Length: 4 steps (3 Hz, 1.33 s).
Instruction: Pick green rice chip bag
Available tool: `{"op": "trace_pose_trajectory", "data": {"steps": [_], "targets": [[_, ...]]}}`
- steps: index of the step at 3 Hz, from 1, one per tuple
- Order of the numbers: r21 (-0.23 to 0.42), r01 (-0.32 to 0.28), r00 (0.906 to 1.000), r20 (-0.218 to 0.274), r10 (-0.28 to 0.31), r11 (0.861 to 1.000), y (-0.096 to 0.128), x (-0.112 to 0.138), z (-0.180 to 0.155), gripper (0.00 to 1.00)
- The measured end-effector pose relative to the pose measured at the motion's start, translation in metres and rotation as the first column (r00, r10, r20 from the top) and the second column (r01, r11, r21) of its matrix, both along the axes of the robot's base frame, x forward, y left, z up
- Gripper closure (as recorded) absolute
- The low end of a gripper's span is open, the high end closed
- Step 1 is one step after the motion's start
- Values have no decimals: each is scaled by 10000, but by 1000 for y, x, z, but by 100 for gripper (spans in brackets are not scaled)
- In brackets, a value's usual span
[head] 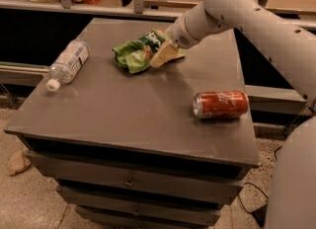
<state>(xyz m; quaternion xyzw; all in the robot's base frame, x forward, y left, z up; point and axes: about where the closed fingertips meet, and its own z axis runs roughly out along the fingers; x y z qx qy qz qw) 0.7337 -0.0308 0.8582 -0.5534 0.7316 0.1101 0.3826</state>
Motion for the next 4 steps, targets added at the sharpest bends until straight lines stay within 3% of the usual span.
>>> {"op": "trace_pose_trajectory", "data": {"steps": [1,3,4], "targets": [[-102,2,9998,-186,-4,9999,3,2,-7,58],[-334,1,9994,-343,-13,9994,3,1,-9,100],[-264,1,9993,-368,-10,9997,2,0,-7,100]]}}
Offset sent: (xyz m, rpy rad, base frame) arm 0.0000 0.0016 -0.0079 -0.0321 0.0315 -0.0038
